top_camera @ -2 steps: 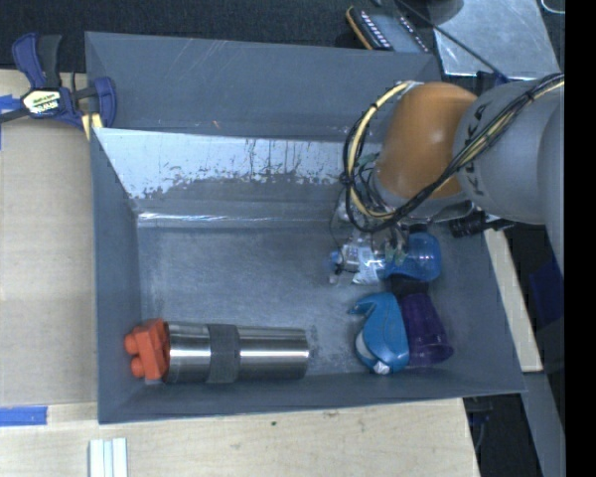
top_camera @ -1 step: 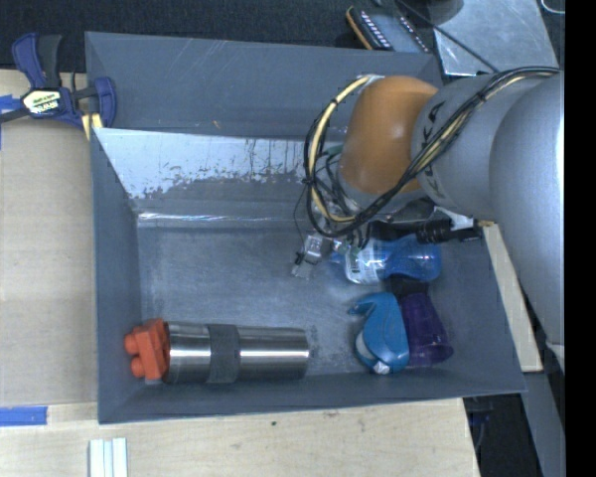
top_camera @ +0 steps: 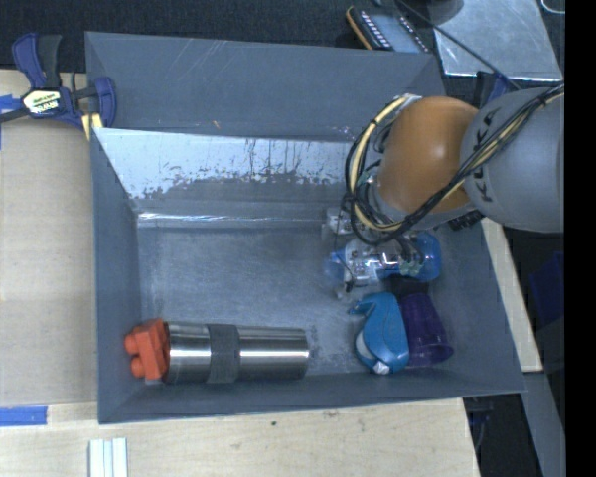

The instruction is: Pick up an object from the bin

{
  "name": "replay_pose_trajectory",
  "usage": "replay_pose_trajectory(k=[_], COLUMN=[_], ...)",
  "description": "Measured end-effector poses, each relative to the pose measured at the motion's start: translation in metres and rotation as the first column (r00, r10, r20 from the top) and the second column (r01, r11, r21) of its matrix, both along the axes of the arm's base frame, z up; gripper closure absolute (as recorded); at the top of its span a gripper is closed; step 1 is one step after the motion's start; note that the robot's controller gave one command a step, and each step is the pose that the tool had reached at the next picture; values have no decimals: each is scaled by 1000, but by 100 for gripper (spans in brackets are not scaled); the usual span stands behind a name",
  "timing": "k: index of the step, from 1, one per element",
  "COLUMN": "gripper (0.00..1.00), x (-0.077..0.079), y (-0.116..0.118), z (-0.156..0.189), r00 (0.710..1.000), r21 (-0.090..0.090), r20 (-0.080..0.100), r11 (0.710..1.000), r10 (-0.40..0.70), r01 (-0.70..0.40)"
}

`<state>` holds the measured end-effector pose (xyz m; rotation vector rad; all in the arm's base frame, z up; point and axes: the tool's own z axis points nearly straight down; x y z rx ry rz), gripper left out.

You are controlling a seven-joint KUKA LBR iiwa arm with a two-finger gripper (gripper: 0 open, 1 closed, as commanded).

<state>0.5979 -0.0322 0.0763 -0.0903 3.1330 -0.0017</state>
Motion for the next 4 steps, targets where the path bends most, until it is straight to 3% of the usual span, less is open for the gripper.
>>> replay_pose_trajectory(k=[1,2,3,4], gripper=[0,0,0,100], x=[19,24,26,24], y=[12,-7,-51,-64], z=[-1,11,6,-1], r00=[925,984,995,986], r21=[-4,-1,-1,2], r20=[7,8,14,24], r11=[925,984,995,987], r10=[380,179,99,163], r01=[-380,-179,-99,-163])
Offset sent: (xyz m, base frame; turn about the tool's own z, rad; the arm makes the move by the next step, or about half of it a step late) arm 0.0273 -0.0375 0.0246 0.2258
